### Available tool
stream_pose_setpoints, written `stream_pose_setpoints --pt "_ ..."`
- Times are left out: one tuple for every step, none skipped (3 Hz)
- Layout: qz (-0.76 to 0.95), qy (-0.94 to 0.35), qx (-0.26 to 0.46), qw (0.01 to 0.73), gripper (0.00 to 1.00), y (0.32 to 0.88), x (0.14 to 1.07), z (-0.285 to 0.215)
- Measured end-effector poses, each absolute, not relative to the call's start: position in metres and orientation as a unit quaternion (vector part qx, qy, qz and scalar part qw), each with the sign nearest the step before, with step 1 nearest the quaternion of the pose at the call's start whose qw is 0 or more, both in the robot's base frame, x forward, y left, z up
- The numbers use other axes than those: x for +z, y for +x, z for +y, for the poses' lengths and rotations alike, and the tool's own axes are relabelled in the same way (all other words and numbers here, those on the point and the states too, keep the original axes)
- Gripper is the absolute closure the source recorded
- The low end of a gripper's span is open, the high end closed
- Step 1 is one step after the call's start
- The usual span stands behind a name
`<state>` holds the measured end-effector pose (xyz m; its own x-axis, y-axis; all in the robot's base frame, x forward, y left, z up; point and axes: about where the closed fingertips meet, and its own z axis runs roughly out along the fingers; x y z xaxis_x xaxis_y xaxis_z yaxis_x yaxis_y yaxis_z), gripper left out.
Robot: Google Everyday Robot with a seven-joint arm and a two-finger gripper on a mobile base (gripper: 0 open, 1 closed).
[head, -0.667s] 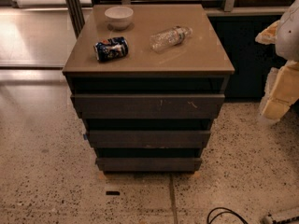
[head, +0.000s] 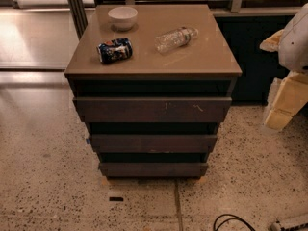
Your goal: Open middle drawer
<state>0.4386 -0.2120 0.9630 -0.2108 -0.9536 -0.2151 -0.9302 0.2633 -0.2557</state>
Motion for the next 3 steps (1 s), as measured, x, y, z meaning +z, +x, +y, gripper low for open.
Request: stream_pose_setpoints --pt "0.775 -0.607 -0.030 0.175 0.00 0.435 0.928 -0.203" --pt "0.764 -0.622 -0.028 0.169 0.00 0.433 0.870 -0.184" --pt "0.756 -0.634 -0.032 0.158 0.00 0.431 0.833 -0.173"
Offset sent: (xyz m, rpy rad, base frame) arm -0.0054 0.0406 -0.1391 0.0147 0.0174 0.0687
